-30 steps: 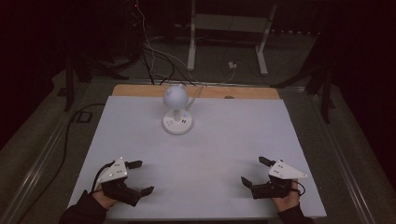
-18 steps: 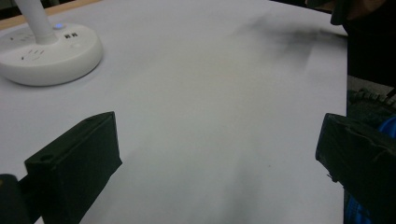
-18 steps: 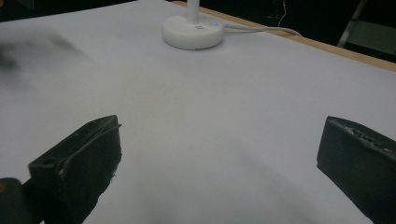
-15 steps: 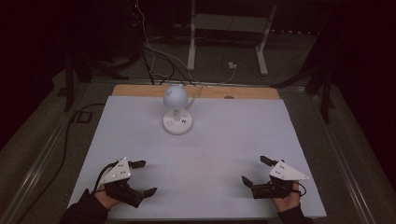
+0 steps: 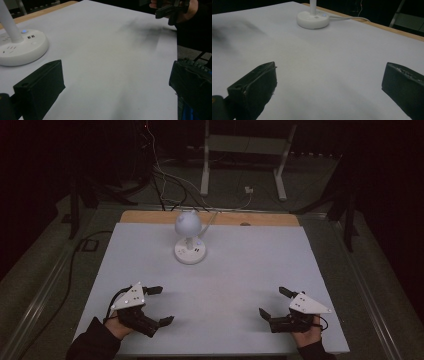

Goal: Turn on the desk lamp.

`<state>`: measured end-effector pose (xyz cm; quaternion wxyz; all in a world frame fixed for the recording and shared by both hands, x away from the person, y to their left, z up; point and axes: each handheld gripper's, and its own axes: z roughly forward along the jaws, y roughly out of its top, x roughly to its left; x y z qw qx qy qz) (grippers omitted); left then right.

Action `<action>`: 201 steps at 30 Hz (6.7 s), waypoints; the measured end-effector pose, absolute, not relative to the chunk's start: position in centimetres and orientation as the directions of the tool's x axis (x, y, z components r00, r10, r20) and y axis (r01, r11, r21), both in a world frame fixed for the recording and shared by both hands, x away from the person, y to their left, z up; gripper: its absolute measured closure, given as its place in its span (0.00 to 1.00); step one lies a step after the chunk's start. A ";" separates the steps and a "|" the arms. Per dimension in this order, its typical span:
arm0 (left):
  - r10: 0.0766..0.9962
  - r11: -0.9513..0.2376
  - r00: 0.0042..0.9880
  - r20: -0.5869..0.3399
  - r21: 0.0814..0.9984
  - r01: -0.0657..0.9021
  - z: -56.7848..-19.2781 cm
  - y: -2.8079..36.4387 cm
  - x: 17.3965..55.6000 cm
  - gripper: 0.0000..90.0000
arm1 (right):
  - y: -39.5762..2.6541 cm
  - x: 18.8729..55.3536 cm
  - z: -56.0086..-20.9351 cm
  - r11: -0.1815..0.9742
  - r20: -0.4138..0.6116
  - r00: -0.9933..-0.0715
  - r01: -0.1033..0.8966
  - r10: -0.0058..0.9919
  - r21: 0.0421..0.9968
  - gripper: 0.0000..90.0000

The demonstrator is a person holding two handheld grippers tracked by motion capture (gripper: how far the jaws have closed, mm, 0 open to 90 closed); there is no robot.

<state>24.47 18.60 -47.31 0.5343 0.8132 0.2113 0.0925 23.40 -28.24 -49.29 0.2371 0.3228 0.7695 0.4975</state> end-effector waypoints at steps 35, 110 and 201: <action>0.504 -0.312 0.860 -0.080 0.912 0.268 -45.5 14.0 29.4 0.00 | -28.3 23.3 -49.3 0.279 -0.025 -0.685 0.263 0.728 0.924 0.00; 0.923 -0.163 0.384 -0.023 0.881 0.445 -47.8 7.6 37.1 0.21 | -28.6 23.3 -49.1 0.258 -0.011 -0.685 0.259 0.729 0.931 0.00; 0.953 -0.159 0.302 0.013 0.870 0.466 -51.0 6.6 38.8 0.56 | -28.8 23.2 -49.1 0.247 0.011 -0.701 0.266 0.713 0.932 0.00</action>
